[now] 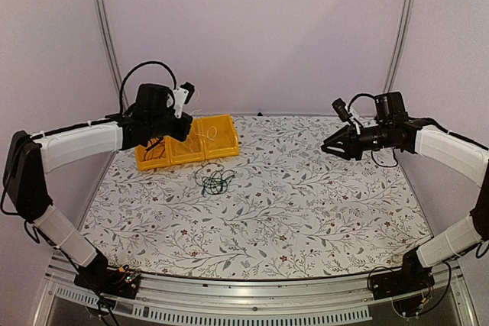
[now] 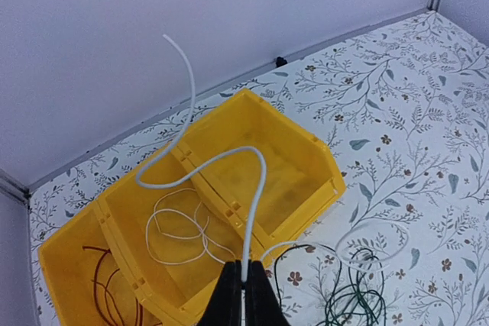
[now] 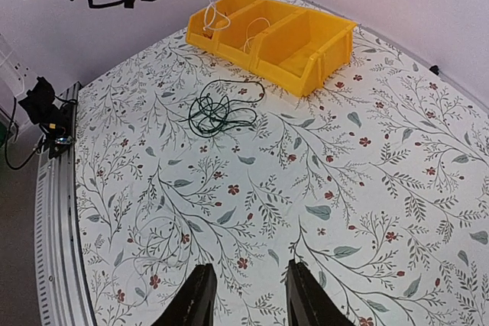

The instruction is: Untangle the cables

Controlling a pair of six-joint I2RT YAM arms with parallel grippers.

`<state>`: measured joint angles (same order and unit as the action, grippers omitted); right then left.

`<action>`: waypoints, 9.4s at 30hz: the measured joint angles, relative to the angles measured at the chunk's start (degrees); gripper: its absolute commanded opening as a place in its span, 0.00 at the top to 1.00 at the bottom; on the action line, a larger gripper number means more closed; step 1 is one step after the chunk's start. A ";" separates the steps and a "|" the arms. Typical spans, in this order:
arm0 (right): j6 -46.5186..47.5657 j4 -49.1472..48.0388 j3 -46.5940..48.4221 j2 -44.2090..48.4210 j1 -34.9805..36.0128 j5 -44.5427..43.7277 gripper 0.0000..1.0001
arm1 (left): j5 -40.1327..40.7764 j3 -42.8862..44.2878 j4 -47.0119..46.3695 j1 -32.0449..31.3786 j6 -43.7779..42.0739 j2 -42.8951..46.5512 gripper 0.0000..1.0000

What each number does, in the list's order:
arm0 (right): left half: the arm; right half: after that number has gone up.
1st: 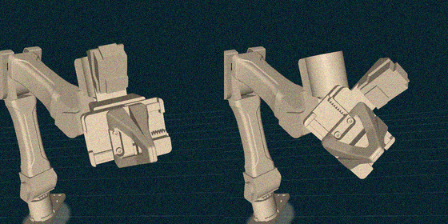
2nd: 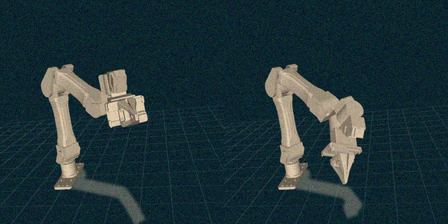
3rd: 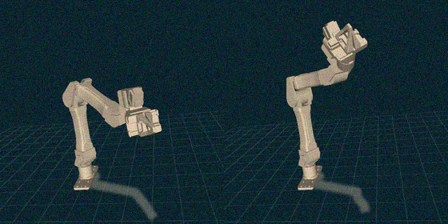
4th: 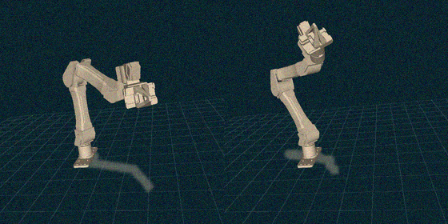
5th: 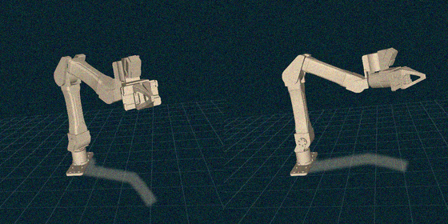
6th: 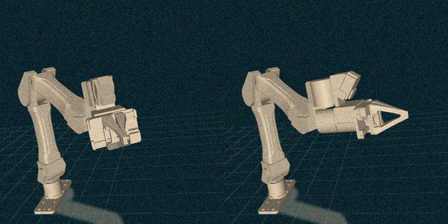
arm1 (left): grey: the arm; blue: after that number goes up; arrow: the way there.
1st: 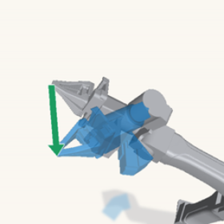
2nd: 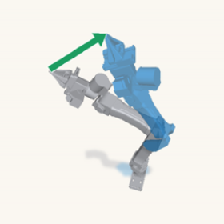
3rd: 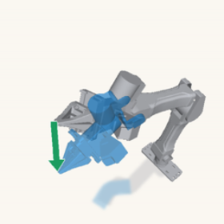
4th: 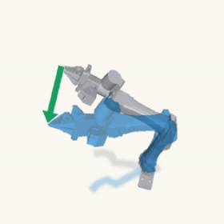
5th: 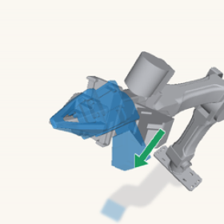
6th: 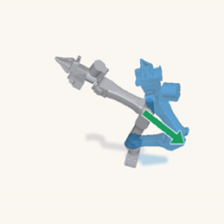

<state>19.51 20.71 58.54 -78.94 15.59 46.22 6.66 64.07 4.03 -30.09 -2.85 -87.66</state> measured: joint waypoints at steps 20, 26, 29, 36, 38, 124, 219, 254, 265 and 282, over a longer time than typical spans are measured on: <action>4.72 -3.23 0.00 0.07 0.00 0.37 0.64 | 11.63 17.25 7.74 10.27 -12.13 -24.44 1.00; 5.46 -3.21 0.00 0.07 0.00 0.35 0.64 | 8.94 19.06 9.66 10.43 -11.63 -27.56 1.00; 5.81 -3.21 0.00 -0.04 0.00 0.37 0.64 | 6.14 18.12 9.73 10.29 -10.67 -27.21 0.99; 6.45 -2.60 0.00 -1.64 0.02 0.59 0.64 | -0.74 17.97 14.23 10.21 -7.69 -27.15 0.94; 6.54 -2.43 0.00 -1.77 0.02 0.59 0.64 | -1.40 18.82 15.89 10.21 -6.93 -27.34 0.93; 21.09 26.91 28.89 -17.88 26.36 -8.15 1.00 | -20.13 -22.60 -66.86 -25.18 16.33 -29.97 0.89; 19.85 8.76 -4.20 -1.92 9.35 -5.03 0.20 | -2.51 43.47 7.58 3.80 -2.12 -4.42 1.00; 22.34 10.08 -4.52 -4.81 9.35 -7.10 0.16 | -13.16 60.52 8.74 17.99 3.10 -23.15 1.00; 22.86 11.41 -4.52 -6.64 9.35 -7.17 0.16 | -15.02 60.63 8.68 17.99 3.10 -23.04 1.00; 23.21 11.78 -4.52 -6.71 9.35 -7.72 0.16 | -13.51 40.30 5.90 18.99 1.16 -18.60 1.00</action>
<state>42.72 32.49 54.02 -85.65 24.95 38.50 -6.85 104.38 9.93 -11.09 -1.69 -106.26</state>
